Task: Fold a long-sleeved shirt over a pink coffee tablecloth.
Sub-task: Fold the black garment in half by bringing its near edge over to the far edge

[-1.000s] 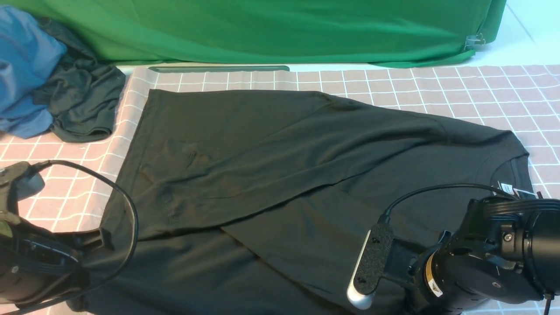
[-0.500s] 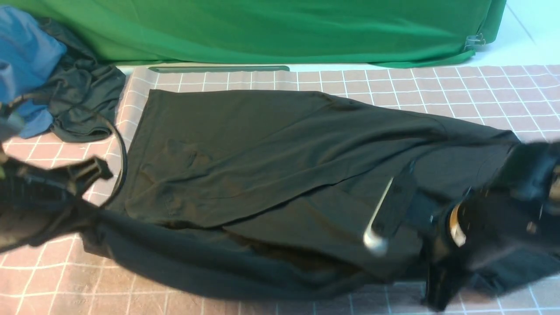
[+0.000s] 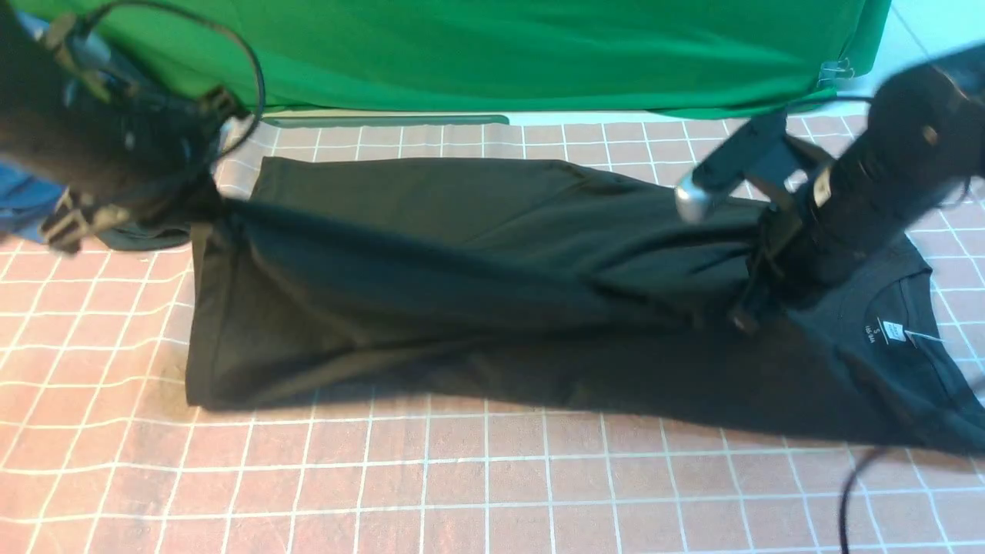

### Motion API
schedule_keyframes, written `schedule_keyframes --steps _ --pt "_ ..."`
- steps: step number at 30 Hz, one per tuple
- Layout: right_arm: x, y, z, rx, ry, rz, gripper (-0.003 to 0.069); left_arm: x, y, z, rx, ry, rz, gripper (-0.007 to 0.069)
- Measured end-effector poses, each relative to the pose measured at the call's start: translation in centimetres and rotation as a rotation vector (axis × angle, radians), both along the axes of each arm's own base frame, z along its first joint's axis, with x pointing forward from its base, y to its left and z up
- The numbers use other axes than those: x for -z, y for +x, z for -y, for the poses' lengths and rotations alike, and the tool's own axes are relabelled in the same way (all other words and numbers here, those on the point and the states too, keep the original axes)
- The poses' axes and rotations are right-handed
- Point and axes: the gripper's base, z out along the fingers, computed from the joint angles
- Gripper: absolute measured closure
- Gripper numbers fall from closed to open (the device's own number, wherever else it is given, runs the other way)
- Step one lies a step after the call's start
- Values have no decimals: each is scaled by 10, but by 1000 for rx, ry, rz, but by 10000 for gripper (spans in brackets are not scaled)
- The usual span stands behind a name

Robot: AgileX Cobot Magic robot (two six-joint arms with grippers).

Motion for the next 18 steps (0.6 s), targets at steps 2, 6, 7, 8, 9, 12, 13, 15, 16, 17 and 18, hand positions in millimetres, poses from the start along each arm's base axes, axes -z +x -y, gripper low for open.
schedule_keyframes --steps 2,6,7,8,9,12,13,15,16,17,18 --pt "10 22 1 26 5 -13 593 3 25 -6 -17 -4 3 594" --pt "29 53 -3 41 4 -30 593 24 59 -9 -24 -6 -30 594" --pt "31 53 -3 42 2 -35 593 23 60 -9 -24 -6 -25 594" --pt "38 63 -6 43 1 -40 593 31 70 -9 -17 -1 -36 594" --pt "46 69 -7 44 -3 -53 590 39 79 -9 -13 1 -49 594" --pt "56 81 -10 47 -6 -62 550 54 92 -9 -6 6 -81 594" --pt "58 83 -10 46 -6 -62 538 57 94 -9 -6 7 -88 594" --pt "57 88 -11 47 -4 -53 451 64 98 -10 2 21 -111 594" --pt "55 90 -12 47 -4 -45 400 66 98 -11 4 26 -118 594" --pt "49 92 -12 51 -1 -35 331 67 98 -11 6 32 -124 594" --pt "44 93 -12 60 4 -33 296 66 98 -11 6 33 -126 594"
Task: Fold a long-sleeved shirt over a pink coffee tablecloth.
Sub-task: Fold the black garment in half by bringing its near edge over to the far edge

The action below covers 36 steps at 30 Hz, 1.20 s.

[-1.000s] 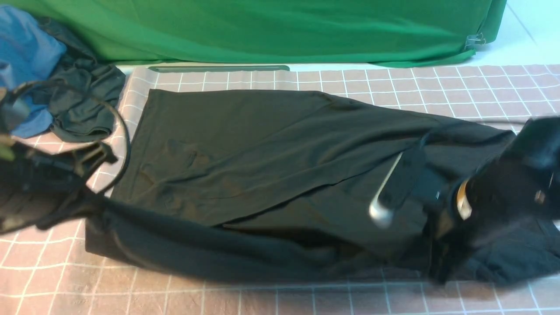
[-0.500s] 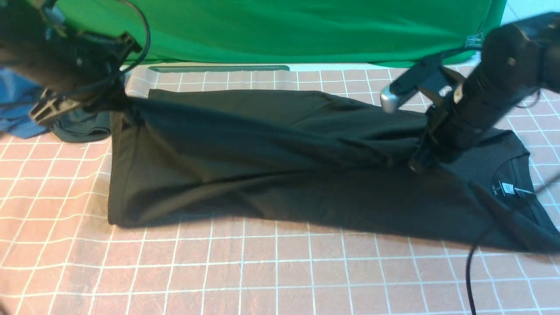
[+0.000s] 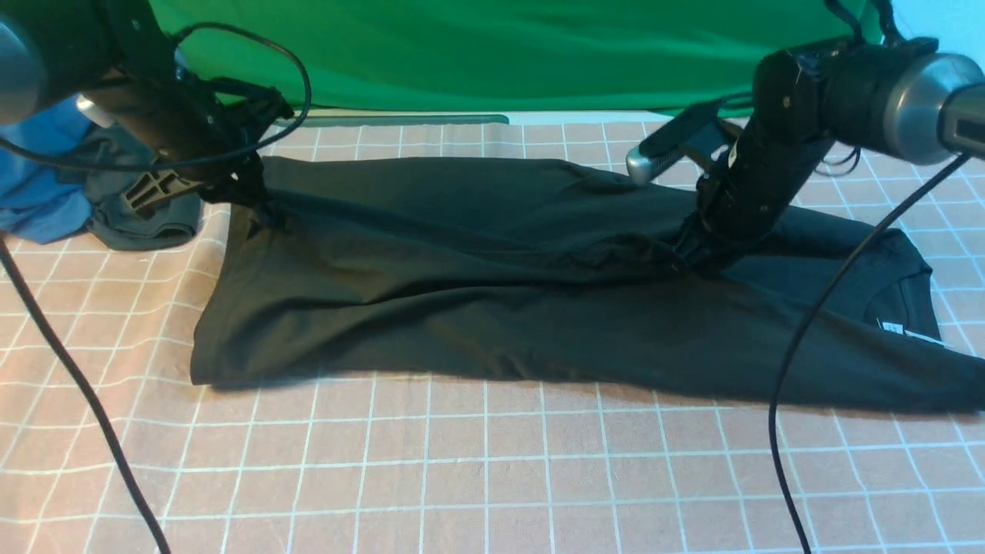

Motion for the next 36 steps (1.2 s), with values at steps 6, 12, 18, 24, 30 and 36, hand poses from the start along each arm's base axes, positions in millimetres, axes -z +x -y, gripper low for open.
schedule_keyframes --steps 6,12,18,24,30,36 --pt "-31 -10 -9 6 90 -34 185 -1 0 -2 9 8 -5 594" --pt "-20 -12 -37 -101 110 -13 176 0 -2 -2 33 20 -20 594" --pt "-2 -3 -45 -108 120 23 190 0 -2 -3 33 20 -22 594" --pt "8 1 -44 -119 87 34 405 0 -1 -3 33 19 -19 594" --pt "7 4 -45 -122 87 74 585 -2 0 -3 32 20 -9 594" --pt "-20 14 -40 -114 108 156 585 -22 6 -7 22 17 29 594"
